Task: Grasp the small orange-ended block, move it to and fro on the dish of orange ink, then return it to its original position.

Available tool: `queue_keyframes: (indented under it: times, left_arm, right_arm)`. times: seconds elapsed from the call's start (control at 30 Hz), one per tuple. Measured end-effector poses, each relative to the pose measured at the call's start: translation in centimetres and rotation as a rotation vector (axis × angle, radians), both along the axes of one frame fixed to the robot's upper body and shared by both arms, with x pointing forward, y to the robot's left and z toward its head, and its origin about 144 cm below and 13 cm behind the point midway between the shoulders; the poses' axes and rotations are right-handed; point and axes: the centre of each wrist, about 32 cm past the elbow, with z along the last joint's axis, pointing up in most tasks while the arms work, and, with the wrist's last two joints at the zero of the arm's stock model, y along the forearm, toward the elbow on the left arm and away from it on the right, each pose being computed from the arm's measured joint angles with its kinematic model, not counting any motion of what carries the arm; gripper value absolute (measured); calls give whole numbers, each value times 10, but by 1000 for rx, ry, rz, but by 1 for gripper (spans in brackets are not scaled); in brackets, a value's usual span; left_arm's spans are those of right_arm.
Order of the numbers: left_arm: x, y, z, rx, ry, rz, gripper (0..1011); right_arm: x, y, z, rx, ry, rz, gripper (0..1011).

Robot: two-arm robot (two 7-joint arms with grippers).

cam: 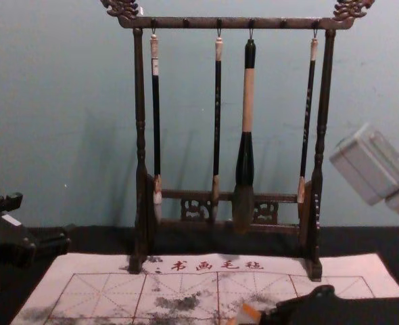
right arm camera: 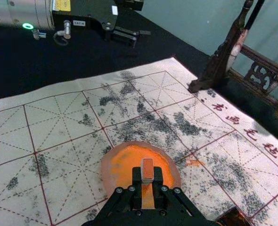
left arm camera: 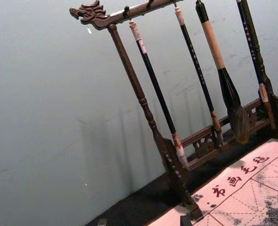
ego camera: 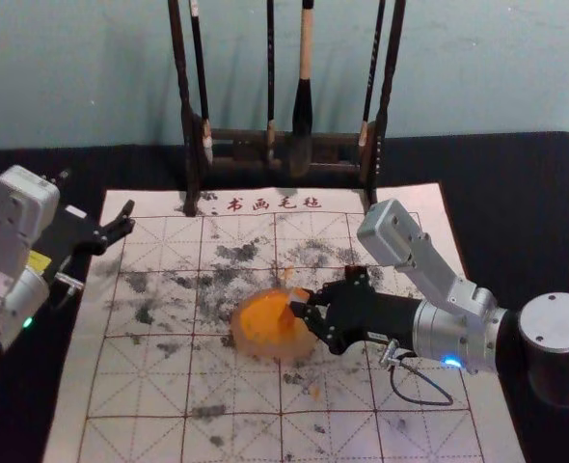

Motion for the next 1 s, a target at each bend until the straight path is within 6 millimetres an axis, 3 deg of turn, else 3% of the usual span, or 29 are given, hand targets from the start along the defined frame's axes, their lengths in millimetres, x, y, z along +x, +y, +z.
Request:
queue_keyframes:
  times: [1.0]
  left_arm:
    - [0, 0, 0, 0, 0, 0, 1001]
  right_arm:
    - [4, 19, -2, 13, 11, 44, 129]
